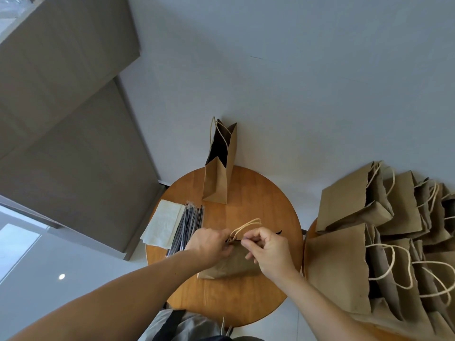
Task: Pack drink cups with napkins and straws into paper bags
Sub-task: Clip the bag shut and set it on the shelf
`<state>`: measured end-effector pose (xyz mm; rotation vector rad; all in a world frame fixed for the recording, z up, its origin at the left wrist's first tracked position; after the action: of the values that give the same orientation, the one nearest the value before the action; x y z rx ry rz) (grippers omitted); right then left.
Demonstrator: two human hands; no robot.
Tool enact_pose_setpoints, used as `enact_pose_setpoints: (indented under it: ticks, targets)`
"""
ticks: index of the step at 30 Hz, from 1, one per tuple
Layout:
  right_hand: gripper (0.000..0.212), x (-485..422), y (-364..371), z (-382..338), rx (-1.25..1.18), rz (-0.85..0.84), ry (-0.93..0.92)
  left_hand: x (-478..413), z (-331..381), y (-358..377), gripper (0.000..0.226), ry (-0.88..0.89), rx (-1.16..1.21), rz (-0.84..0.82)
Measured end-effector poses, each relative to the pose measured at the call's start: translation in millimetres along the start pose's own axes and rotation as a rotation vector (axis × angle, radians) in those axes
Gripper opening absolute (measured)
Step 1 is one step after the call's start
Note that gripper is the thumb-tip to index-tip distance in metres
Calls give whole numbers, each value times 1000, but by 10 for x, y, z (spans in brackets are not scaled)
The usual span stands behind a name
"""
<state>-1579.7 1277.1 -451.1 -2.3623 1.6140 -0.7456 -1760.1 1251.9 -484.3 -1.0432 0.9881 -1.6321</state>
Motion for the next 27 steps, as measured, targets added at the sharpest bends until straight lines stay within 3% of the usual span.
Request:
enact_pose_setpoints:
  ticks: [9,27]
  targets:
    - [9,-140,17,152,218,64,-185,24,-4,-3,30,179,-4,87]
    - [6,-265,83,105,379,36,-390,-16,-55,-56,26,115,184,21]
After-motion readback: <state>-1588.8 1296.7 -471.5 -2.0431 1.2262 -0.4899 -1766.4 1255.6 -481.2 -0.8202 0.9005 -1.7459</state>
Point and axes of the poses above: each hand's wrist, its own x-axis away from the middle knuckle, its own y-axis out of the palm, z = x × y, the point moved 1 cm from there along -x, towards the middle knuckle, and after that the axes turned 7 degrees about y, right-handed, at the moved point
